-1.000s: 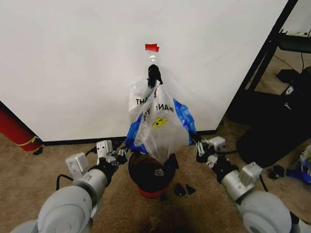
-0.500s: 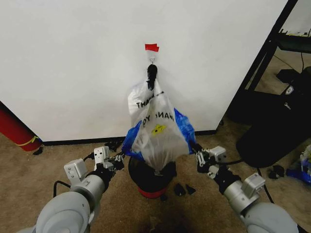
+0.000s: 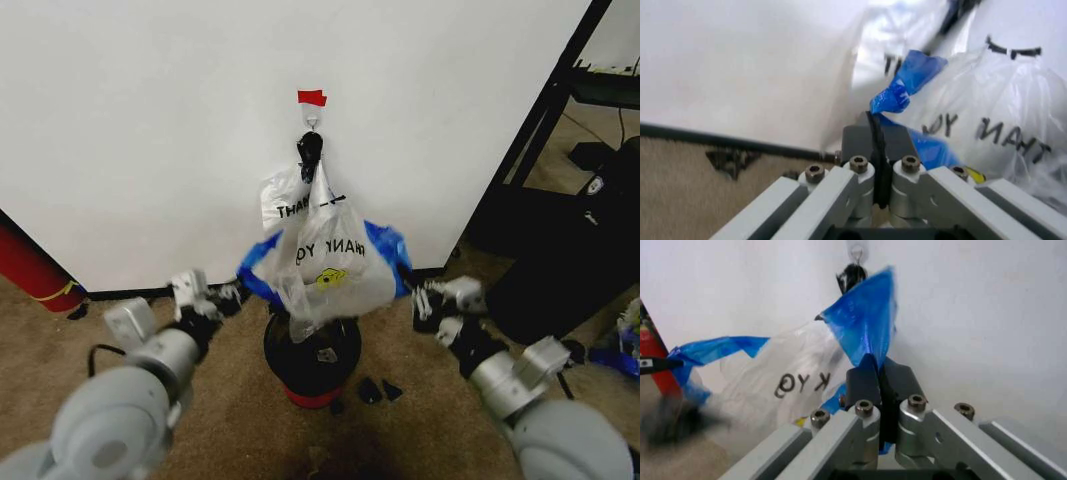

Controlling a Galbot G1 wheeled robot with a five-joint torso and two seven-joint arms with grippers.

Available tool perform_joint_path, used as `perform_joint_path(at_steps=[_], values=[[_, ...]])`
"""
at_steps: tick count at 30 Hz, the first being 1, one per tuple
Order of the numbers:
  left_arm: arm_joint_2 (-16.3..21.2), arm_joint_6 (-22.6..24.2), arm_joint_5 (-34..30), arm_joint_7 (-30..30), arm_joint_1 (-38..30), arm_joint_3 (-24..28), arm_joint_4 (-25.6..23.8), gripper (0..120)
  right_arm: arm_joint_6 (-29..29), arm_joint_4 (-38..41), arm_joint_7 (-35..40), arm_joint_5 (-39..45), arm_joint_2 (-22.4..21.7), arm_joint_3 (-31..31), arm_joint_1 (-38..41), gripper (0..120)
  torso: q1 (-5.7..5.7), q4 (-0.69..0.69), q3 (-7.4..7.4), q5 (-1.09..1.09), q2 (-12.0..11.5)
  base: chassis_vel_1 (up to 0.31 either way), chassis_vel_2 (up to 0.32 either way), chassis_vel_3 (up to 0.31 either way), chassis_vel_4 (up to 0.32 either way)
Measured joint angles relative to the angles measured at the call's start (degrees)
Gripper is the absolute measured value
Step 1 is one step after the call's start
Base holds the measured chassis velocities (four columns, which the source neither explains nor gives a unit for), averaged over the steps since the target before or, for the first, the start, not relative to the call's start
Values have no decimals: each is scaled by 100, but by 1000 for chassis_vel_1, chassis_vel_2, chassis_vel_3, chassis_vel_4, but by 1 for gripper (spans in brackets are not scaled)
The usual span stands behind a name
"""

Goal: Pick up the garbage bag from the wall and place it over the trash bin.

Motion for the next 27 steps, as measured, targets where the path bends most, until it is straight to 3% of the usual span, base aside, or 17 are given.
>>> perform_joint_path(at_steps=[5,12,16,20,27], values=[[164,26,-402,24,-17,-460,0,0,3,8,-70,660,-291,167,176,0,0,0,0,1,0,0,0,0,0],[143,81,-527,-33,105,-514,2,0,-37,6,-65,826,-192,82,155,0,0,0,0,1,0,0,0,0,0],[-15,79,-374,-37,144,-261,3,0,-31,2,-80,730,132,-326,175,0,0,0,-1,4,0,0,0,0,0],[-366,-54,178,12,204,338,4,0,41,-100,-254,500,607,-663,192,0,-1,0,-1,1,0,0,0,0,0],[-644,-255,909,220,184,903,4,0,208,-590,-477,283,1273,-967,235,0,-1,0,-1,1,0,0,0,0,0]])
